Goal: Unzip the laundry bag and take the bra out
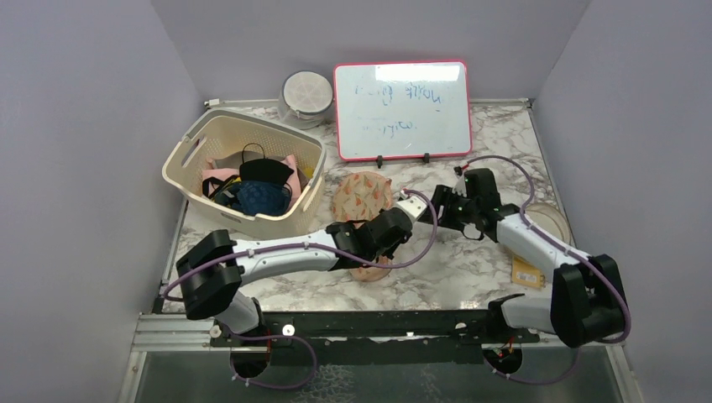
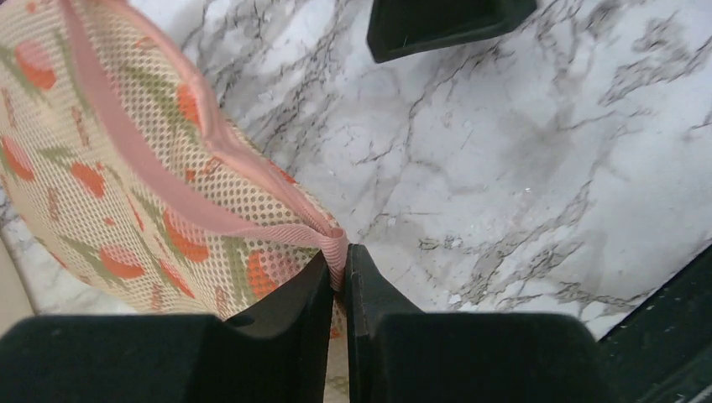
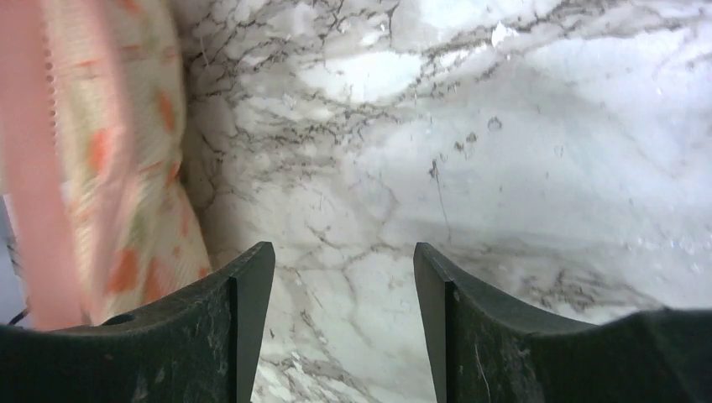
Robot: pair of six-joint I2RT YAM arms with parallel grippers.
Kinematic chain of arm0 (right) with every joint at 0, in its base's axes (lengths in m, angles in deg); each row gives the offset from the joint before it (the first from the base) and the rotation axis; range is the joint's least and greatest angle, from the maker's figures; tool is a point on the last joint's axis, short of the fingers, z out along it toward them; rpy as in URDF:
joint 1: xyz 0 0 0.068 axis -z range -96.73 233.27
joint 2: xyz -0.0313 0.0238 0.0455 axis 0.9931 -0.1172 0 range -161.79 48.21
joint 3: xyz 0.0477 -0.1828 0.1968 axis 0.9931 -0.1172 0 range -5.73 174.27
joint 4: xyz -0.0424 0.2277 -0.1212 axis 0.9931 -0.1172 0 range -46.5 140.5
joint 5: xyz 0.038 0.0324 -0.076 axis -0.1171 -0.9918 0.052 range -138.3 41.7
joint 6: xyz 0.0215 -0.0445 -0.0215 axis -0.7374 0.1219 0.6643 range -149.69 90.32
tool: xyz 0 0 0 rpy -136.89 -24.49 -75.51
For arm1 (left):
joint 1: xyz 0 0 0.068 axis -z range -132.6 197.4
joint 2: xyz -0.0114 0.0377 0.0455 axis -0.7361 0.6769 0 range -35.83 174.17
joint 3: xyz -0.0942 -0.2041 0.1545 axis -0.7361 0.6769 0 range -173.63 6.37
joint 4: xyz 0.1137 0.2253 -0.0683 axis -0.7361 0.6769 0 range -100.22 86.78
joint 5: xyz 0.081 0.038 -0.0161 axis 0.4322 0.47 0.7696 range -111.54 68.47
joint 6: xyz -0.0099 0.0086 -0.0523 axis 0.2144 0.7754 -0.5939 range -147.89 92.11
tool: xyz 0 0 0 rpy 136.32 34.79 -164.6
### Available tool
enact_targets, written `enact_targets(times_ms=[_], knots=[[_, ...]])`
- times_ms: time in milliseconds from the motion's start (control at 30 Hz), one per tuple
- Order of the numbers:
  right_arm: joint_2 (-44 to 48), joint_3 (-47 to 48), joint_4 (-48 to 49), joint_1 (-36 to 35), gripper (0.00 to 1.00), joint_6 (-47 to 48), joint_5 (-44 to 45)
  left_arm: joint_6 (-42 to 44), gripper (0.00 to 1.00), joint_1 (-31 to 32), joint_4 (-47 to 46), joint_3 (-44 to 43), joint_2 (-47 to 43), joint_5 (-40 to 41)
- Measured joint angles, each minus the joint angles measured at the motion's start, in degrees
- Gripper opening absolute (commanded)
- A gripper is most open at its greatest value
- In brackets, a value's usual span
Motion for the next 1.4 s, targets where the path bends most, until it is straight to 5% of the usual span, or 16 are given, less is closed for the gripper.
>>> enact_targets(times_ms=[133, 300, 500, 767, 1100, 1400], knots=[[6.4, -3.0, -1.6, 0.3, 0.61, -0.3, 0.9, 0.9, 0.53, 0.0, 0.4, -0.2, 4.0, -0.5], [11.8, -4.1, -1.9, 0.0, 0.60, -0.1, 0.7, 1.4, 0.73, 0.0, -0.7, -0.2, 4.0, -3.0], [11.6, -4.2, -2.1, -1.6, 0.55, 2.4, -5.6, 1.6, 0.74, -0.5, -3.5, 4.1, -6.6, -5.3], [10.9, -8.8, 2.0, -20.8, 0.48, 1.5, -7.5, -3.0, 0.74, -7.0, -3.2, 15.4, -19.9, -7.8], [3.6, -10.8, 10.6, -38.3, 0.42, -1.0, 5.1, -8.3, 0.75, -7.1, -3.1, 20.5, -28.3, -8.8], [3.1, -20.3, 29.4, -45.3, 0.42, 2.1, 17.2, -9.4, 0.75, -7.1, -3.2, 20.8, -29.7, -9.1]])
